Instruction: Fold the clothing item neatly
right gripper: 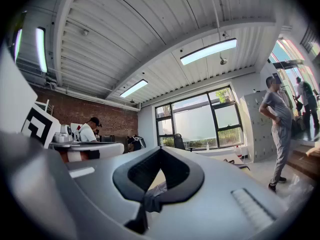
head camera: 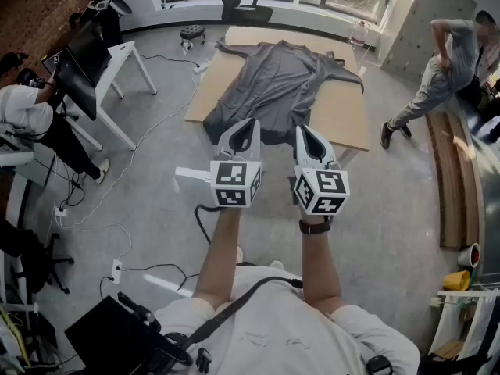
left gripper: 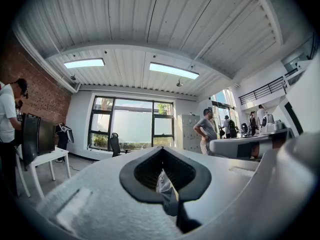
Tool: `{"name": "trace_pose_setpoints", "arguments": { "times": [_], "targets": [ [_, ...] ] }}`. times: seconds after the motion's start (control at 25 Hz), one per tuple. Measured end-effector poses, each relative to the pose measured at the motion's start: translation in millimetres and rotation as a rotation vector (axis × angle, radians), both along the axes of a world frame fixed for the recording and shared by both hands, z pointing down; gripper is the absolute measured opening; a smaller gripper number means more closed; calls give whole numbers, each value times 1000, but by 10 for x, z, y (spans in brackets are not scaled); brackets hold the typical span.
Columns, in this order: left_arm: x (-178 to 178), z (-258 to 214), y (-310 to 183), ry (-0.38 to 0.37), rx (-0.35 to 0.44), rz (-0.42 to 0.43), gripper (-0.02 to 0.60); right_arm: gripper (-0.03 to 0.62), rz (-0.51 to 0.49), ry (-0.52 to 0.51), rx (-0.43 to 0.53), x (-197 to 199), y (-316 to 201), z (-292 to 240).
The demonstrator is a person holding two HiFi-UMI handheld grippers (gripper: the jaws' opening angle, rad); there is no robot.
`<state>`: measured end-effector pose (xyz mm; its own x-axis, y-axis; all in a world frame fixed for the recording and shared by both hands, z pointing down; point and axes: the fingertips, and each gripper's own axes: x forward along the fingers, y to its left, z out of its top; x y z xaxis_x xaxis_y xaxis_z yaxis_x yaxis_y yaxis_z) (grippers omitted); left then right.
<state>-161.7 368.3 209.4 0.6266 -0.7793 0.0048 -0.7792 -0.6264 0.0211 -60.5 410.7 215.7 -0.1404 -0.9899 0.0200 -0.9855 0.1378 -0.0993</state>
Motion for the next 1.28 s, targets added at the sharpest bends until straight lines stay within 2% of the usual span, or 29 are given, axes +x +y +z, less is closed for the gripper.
{"name": "trace_pose_setpoints", "arguments": {
  "times": [0.24,0.44,0.64,0.88,1.0,1.12,1.28],
  "targets": [
    [121,10,67,-15,-7,-8,2,6,-13,-17,16,124,60,-31],
    [217,70,131,-42,-14,-13,2,6,-13,-71,18,288,121,40],
    [382,133,183,-66,-19,-19,2,6,-29,-112,-19,538,137,175],
    [591,276,228,-114,-26,-7,2,6,-72,-187,-76,664,77,440],
    [667,391,115,-143,-41,14,2,6,-114,-185,-127,595,-78,601],
    [743,478,-124,-119,-53,30,2,6,-99,-173,-133,661,-270,676],
    [962,638,-686,-92,-74,68,2,6,-67,-133,-183,860,-748,844]
  ]
}}
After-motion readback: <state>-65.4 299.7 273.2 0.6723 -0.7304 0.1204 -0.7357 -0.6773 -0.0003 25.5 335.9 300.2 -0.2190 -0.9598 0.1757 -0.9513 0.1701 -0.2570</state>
